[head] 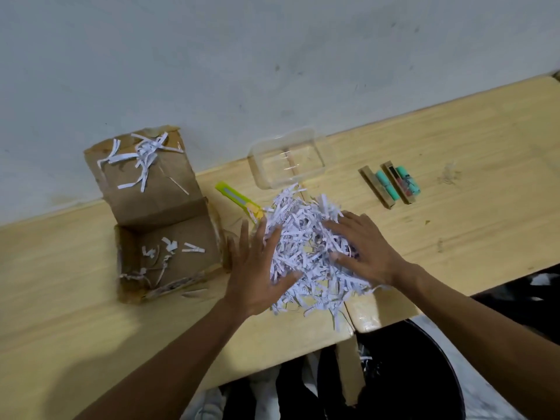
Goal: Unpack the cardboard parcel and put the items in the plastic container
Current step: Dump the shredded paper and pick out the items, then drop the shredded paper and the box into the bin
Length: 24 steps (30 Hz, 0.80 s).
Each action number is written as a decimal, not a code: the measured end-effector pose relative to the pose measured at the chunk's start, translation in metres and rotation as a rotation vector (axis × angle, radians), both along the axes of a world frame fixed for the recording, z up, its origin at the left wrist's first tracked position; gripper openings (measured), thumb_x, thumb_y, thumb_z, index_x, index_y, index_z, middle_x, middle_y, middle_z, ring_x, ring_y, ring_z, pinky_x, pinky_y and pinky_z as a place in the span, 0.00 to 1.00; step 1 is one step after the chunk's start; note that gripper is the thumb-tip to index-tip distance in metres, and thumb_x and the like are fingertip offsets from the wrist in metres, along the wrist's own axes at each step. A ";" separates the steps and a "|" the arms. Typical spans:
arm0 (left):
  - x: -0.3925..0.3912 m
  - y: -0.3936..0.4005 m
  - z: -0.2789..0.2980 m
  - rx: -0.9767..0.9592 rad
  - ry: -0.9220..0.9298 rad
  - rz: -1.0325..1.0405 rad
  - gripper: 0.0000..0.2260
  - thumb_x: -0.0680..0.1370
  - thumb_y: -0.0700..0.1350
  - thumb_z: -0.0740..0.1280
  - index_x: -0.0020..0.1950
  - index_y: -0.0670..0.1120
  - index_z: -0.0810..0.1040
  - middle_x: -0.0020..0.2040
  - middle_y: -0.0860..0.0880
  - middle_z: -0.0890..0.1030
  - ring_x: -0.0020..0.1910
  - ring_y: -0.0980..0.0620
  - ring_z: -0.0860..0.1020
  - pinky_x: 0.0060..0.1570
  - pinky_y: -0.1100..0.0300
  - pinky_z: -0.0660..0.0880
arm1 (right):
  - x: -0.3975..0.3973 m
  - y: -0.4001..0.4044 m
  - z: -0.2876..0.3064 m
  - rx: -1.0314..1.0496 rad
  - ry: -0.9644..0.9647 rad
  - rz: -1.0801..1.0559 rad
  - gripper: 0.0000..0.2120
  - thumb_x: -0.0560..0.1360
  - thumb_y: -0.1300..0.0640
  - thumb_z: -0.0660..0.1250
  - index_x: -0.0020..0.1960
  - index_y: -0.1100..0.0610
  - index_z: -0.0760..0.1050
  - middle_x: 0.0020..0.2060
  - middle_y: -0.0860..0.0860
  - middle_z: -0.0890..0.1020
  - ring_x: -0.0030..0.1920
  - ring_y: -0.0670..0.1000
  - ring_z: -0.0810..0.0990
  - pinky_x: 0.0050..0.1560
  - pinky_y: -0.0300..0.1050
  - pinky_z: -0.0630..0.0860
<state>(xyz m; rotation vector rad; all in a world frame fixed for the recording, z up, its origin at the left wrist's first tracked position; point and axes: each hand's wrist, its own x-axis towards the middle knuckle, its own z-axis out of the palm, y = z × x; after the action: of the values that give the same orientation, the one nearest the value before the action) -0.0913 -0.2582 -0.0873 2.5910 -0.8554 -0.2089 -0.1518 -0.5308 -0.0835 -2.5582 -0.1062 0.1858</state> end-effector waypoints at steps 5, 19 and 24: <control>-0.015 -0.020 -0.016 0.048 0.049 -0.002 0.42 0.74 0.73 0.53 0.80 0.52 0.43 0.80 0.51 0.41 0.78 0.48 0.37 0.75 0.40 0.42 | -0.011 0.025 -0.012 0.029 -0.020 -0.095 0.34 0.77 0.32 0.51 0.79 0.42 0.47 0.79 0.46 0.54 0.79 0.48 0.43 0.77 0.59 0.41; -0.012 -0.077 -0.011 -0.760 0.286 0.401 0.18 0.82 0.49 0.53 0.68 0.48 0.73 0.64 0.55 0.75 0.65 0.62 0.70 0.63 0.70 0.64 | 0.012 0.081 -0.015 0.684 -0.124 -0.471 0.20 0.84 0.54 0.50 0.74 0.53 0.67 0.70 0.45 0.71 0.71 0.41 0.67 0.70 0.38 0.64; -0.012 -0.090 -0.009 -0.889 0.274 0.522 0.14 0.81 0.45 0.56 0.62 0.46 0.76 0.59 0.53 0.78 0.59 0.67 0.73 0.55 0.74 0.67 | 0.015 0.093 -0.010 0.861 -0.131 -0.580 0.19 0.83 0.54 0.54 0.71 0.51 0.71 0.68 0.45 0.74 0.69 0.41 0.70 0.68 0.38 0.67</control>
<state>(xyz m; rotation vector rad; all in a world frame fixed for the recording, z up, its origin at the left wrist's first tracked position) -0.1033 -0.3480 -0.0965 1.7893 -0.0880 -0.0134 -0.1370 -0.4376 -0.0940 -1.6476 0.4171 -0.2145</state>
